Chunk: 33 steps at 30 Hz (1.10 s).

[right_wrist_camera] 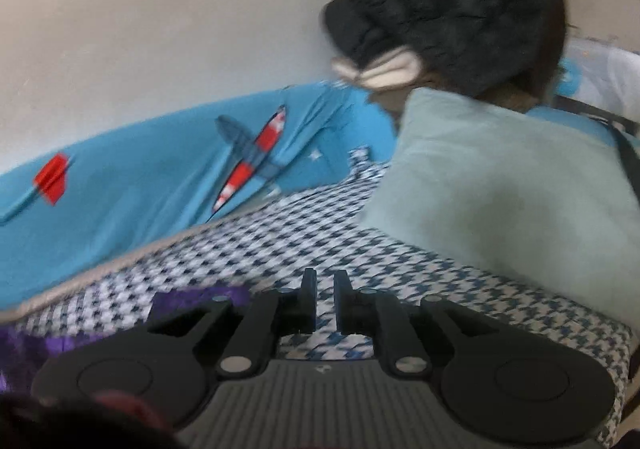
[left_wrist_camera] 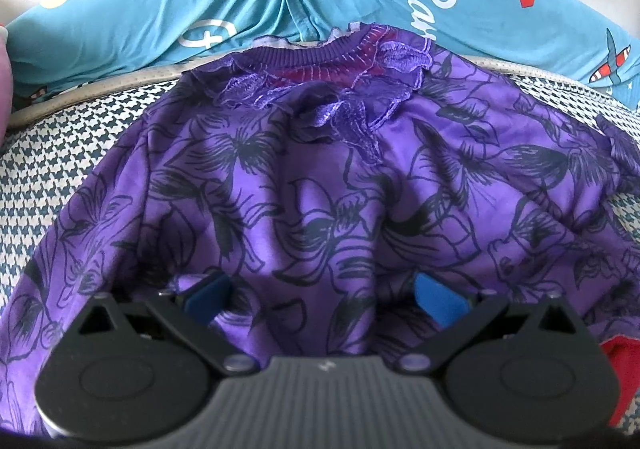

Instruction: Fold clothes

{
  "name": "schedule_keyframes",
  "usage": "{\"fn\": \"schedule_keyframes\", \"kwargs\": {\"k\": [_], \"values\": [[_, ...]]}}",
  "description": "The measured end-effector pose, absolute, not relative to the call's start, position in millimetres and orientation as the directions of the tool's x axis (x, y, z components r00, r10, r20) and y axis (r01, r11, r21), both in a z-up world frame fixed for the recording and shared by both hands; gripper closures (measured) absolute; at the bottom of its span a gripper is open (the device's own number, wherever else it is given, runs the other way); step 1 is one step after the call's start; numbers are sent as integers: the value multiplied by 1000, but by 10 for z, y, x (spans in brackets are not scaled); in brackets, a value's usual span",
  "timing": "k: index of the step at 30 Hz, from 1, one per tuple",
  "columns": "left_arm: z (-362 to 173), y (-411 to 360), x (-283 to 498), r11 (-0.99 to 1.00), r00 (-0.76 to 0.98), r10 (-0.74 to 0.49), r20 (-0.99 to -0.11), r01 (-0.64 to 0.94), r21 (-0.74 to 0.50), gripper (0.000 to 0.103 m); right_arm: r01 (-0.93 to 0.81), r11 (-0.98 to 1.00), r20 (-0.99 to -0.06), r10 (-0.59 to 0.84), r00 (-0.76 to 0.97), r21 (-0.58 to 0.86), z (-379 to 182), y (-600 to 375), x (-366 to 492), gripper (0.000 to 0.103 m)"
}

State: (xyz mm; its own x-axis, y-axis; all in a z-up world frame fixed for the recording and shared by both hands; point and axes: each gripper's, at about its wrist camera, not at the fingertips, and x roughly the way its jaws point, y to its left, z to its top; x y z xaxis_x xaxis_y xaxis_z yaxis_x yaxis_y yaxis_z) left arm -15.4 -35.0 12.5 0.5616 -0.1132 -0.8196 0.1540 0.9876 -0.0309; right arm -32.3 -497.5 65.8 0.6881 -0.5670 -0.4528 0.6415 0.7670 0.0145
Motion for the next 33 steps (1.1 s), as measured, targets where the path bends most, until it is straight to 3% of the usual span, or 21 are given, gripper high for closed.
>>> {"fn": "schedule_keyframes", "kwargs": {"k": [6, 12, 23, 27, 29, 30, 31, 33], "values": [[128, -340, -155, 987, 559, -116, -821, 155, -33, 0, 465, 885, -473, -422, 773, -30, 567, -4721, -213, 66], [133, -331, -147, 987, 553, -119, -825, 158, -37, 0, 330, 940, -507, -329, 796, -93, 401, -4579, -8, 53], [129, -310, -125, 987, 537, -129, -834, 155, -53, 0, 232, 961, -576, -276, 769, -151, 157, -4533, 194, 47], [124, -309, -116, 987, 533, -129, -836, 149, -57, 0, 226, 958, -592, -286, 754, -175, 73, -4510, 237, 40], [116, -310, -107, 987, 529, -128, -839, 150, -56, 0, 244, 952, -588, -307, 748, -186, 38, -4518, 251, 41], [111, -312, -104, 987, 528, -127, -840, 150, -56, 0, 261, 946, -587, -324, 742, -192, 26, -4529, 264, 50], [108, -316, -103, 987, 527, -127, -840, 150, -55, 0, 287, 938, -581, -346, 737, -194, 36, -4547, 274, 67], [107, -326, -106, 987, 528, -125, -840, 153, -51, 0, 343, 919, -566, -391, 726, -195, 78, -4587, 285, 90]]}}
